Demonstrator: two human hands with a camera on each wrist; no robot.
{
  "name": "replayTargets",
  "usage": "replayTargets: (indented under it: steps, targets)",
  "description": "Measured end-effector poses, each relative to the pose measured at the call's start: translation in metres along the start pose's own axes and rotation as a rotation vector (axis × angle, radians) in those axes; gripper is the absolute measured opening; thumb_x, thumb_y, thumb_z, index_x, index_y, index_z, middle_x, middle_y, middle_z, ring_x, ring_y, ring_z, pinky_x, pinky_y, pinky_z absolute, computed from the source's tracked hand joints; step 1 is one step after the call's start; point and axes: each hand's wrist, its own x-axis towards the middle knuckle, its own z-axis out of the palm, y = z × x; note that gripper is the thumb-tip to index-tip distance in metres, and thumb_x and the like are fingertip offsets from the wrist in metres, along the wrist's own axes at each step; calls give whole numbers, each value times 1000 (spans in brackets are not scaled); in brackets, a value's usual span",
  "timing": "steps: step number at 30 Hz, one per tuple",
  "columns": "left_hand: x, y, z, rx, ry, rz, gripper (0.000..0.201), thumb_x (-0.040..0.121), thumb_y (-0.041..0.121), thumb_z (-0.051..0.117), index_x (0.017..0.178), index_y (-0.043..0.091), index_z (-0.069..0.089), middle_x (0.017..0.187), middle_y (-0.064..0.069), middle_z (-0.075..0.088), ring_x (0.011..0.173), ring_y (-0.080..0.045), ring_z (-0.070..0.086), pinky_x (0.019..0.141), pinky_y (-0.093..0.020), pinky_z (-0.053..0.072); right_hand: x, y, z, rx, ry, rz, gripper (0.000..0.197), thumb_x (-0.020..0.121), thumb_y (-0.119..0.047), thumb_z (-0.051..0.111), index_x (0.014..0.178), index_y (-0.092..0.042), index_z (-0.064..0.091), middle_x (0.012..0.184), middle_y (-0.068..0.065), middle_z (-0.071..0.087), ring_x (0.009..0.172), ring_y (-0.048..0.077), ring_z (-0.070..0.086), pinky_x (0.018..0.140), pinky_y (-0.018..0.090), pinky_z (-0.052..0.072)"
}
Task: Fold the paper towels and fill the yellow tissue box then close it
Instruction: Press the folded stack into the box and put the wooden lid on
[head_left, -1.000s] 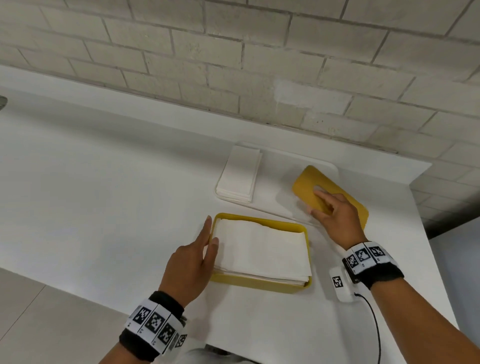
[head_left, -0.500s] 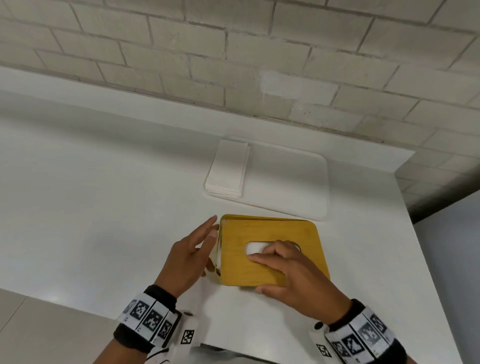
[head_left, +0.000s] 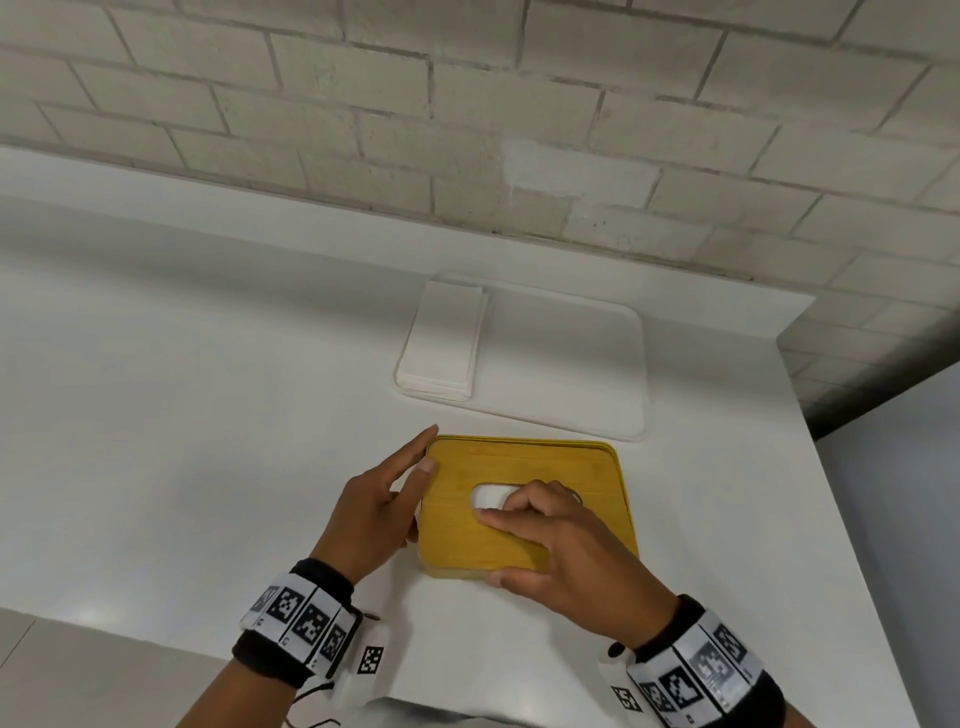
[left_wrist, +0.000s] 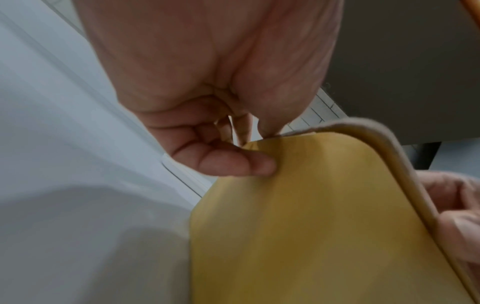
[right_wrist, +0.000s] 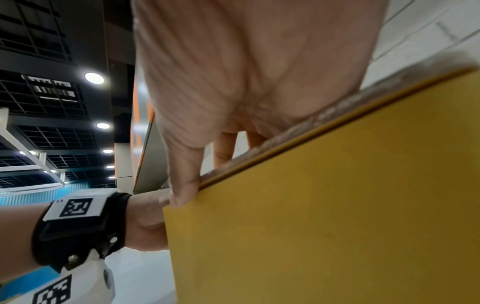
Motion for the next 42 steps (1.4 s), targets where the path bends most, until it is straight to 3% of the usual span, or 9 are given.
replayTargets:
  steps: [2, 4, 9, 19, 25, 33, 37, 42]
  targets:
    - [0, -1, -1, 2, -7, 6, 40, 103, 39, 52, 141, 51, 50, 74, 19, 73, 47, -12, 62, 52, -23, 53, 1, 1, -1, -32, -4, -7, 63, 83, -57, 67, 142, -37, 57, 115, -18, 50, 113, 4, 46, 105, 9, 22]
    - [1, -2, -1, 12, -10, 12, 40, 102, 40, 53, 140, 54, 50, 80, 15, 76, 48, -13, 62, 55, -25, 55, 1, 2, -4, -40, -6, -7, 62, 84, -55, 70, 142, -37, 57, 115, -18, 50, 113, 3, 45, 104, 6, 21]
    - [3, -5, -1, 19, -7, 19, 40, 102, 41, 52, 139, 56, 49, 65, 4, 71, 49, -14, 61, 57, -27, 56, 3, 4, -8, -24, -21, -6, 62, 84, -54, 71, 142, -37, 56, 116, -20, 48, 114, -3, 39, 104, 6, 23]
    - [4, -12, 1, -16, -3, 31, 46, 95, 54, 48, 140, 57, 49, 62, -7, 66, 50, -16, 61, 57, -29, 57, 3, 3, -8, -2, -13, -24, 63, 84, -61, 65, 142, -38, 56, 115, -21, 48, 114, -4, 38, 103, 9, 28]
    - [3, -11, 1, -49, -18, 26, 44, 95, 51, 47, 139, 52, 51, 66, 8, 70, 52, -14, 61, 58, -27, 56, 2, 3, -6, -11, -1, -32, 63, 84, -63, 62, 141, -37, 58, 114, -21, 47, 113, -7, 36, 100, 7, 31]
    - [4, -9, -1, -49, -52, 17, 40, 99, 47, 45, 138, 50, 52, 70, 1, 71, 56, -21, 65, 61, -29, 58, 2, 7, -6, 11, 9, -27, 61, 83, -60, 67, 139, -38, 59, 113, -23, 48, 117, -6, 38, 101, 8, 30]
    - [6, -4, -4, -42, -42, -4, 33, 106, 30, 50, 132, 49, 57, 68, 15, 70, 55, -18, 62, 63, -27, 57, 3, 9, -6, 28, -3, -8, 62, 80, -64, 66, 137, -42, 59, 115, -25, 48, 118, -6, 40, 108, 14, 27]
    - [12, -5, -6, -63, -11, -9, 37, 105, 22, 54, 121, 54, 64, 91, 17, 75, 52, -18, 60, 63, -27, 57, 8, 13, -10, 33, -44, -5, 61, 79, -60, 69, 137, -41, 59, 117, -25, 50, 118, -7, 40, 109, 15, 24]
